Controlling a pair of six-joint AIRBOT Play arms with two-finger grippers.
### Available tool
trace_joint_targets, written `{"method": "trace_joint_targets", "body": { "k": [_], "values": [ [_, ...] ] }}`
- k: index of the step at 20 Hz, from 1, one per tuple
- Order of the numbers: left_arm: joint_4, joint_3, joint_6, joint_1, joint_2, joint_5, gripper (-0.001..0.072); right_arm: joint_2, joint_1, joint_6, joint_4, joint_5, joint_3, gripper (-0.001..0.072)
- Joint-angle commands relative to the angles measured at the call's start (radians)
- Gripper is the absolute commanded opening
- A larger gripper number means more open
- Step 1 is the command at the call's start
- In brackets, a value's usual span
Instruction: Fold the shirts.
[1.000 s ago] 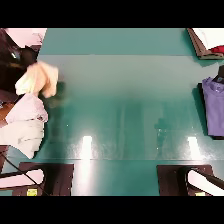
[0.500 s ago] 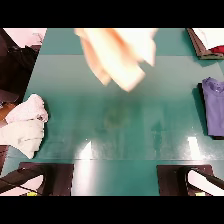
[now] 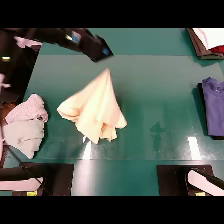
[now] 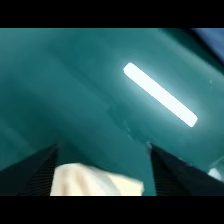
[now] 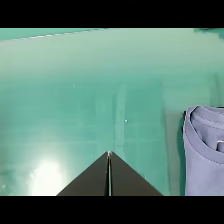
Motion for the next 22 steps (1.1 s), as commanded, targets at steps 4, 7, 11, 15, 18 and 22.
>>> {"method": "trace_joint_targets", "body": {
  "k": [4, 7, 11, 15, 18, 22],
  "values": [
    [0.047, 0.001, -0.131, 0.140, -0.093, -0.249, 0.0665, 0.000, 0.001, -0.001, -0.002, 0.003, 0.002, 0.0018],
    [0.052, -0.153, -0.152, 0.228, -0.026, -0.304, 0.0665, 0.000, 0.001, -0.001, -0.002, 0.004, 0.002, 0.0019],
    [0.136, -0.643, -0.107, 0.254, 0.176, -0.174, 0.0666, 0.000, 0.001, -0.001, -0.002, 0.010, 0.002, 0.0019],
    [0.311, -1.014, -0.150, 0.254, 0.341, -0.033, 0.0666, 0.000, 0.001, -0.001, -0.001, 0.011, 0.002, 0.0019],
    [0.312, -1.106, -0.181, 0.254, 0.381, 0.070, 0.0666, 0.000, 0.001, -0.001, 0.000, 0.016, 0.002, 0.0019],
    [0.310, -1.122, -0.206, 0.254, 0.377, 0.201, 0.0666, 0.000, 0.001, -0.001, 0.000, 0.042, 0.002, 0.0019]
  ]
}}
